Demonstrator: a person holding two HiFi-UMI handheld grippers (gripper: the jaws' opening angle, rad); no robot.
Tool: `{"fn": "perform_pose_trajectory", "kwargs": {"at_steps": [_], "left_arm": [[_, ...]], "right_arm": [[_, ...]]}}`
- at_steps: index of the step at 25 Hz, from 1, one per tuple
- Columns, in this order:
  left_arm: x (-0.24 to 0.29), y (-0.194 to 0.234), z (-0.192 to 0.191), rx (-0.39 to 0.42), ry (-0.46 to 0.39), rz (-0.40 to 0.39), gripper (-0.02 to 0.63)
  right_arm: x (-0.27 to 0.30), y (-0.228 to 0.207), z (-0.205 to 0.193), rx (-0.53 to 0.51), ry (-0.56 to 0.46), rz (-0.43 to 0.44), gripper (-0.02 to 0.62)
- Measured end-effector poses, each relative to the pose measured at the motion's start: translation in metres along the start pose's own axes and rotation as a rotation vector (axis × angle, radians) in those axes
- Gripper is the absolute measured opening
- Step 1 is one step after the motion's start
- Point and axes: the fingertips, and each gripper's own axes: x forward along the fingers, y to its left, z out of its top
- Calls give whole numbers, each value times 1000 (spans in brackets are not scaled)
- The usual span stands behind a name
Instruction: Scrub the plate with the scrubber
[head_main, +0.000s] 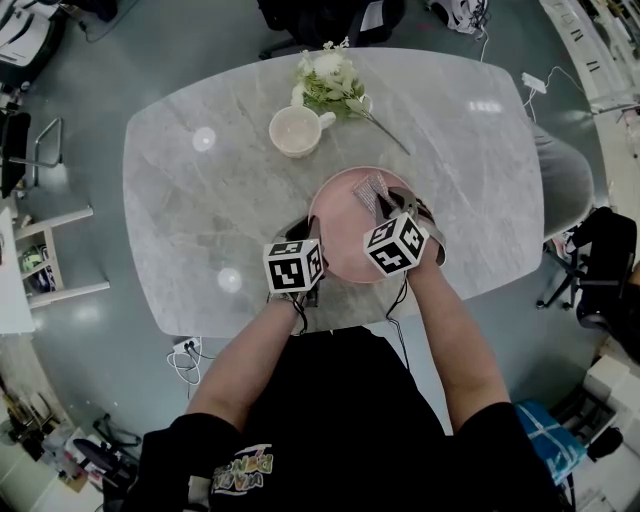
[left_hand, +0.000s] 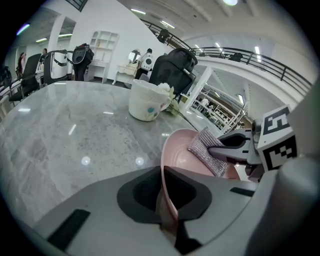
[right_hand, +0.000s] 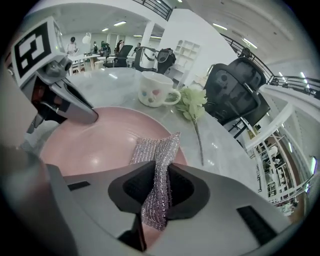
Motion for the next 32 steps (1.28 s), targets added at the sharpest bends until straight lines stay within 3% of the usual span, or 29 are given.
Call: {"fn": "perform_pose_trajectory", "kwargs": {"at_steps": [10,17,26,32], "left_arm": [[-1,0,1,1,0,-8,31],[0,1,1,7,2,-1,31],[-1,0,-1,8,5,19,31],[-1,0,0,12,6,29,32]], "right_arm": [[1,-30,-10,-58,36,-78,78],[-6,-43,-17,-39,21,-114,80],[-30,-49,-25,113,-53,-142,78],[-50,-34,-21,149,-100,-124,77]]}}
